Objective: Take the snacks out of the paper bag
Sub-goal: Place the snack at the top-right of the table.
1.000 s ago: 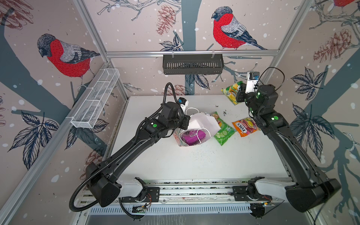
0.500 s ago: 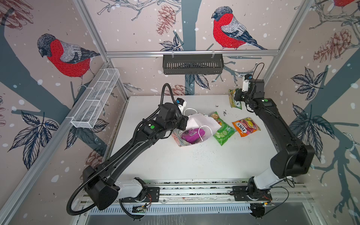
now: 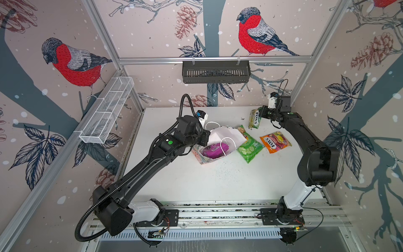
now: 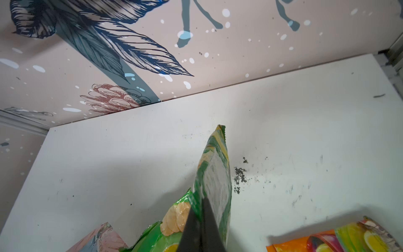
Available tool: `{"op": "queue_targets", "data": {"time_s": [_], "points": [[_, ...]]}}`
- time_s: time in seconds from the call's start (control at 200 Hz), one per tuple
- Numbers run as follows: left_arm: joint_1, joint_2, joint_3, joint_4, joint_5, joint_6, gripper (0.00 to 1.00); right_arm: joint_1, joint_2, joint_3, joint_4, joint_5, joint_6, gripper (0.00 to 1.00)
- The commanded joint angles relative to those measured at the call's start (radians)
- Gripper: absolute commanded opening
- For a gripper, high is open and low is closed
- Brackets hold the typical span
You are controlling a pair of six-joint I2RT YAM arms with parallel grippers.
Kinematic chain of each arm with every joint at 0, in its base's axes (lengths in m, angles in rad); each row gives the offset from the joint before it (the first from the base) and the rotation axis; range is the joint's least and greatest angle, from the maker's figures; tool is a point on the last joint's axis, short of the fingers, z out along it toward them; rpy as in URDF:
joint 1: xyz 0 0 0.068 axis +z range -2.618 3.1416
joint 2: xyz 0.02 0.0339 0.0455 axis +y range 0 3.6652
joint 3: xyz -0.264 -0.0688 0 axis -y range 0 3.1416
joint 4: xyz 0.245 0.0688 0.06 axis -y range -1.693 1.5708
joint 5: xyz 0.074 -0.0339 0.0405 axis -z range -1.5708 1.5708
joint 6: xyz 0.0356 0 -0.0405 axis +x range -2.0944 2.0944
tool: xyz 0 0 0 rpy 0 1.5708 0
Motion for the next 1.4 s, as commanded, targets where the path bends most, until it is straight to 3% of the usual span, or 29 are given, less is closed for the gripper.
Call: {"op": "queue_targets", "data": {"time_s": [0.0,0.25,0.465,0.806,1.111,1.396], "points": [[0.003,0.002,0.002,-0.008,0.01,0.015,0.0,-0.023,0.044,-0.008,0.054,-0.074,0.045,0.0],[0.006,0.012,0.014,-0.012,0.012,0.016,0.0,-0.048,0.111,-0.047,0.03,-0.032,0.017,0.0],[0.005,0.025,0.024,-0.012,0.014,0.014,0.0,-0.049,0.195,0.018,-0.106,0.106,-0.028,0.0],[0.006,0.031,0.029,-0.012,0.013,0.012,0.0,-0.057,0.225,0.008,-0.094,0.164,-0.024,0.0],[0.007,0.031,0.03,-0.015,0.011,0.018,0.0,-0.057,0.183,-0.018,-0.079,0.178,-0.018,0.21],[0.008,0.031,0.028,-0.011,-0.017,0.023,0.0,-0.038,0.072,-0.058,-0.074,0.139,-0.012,0.23]]}}
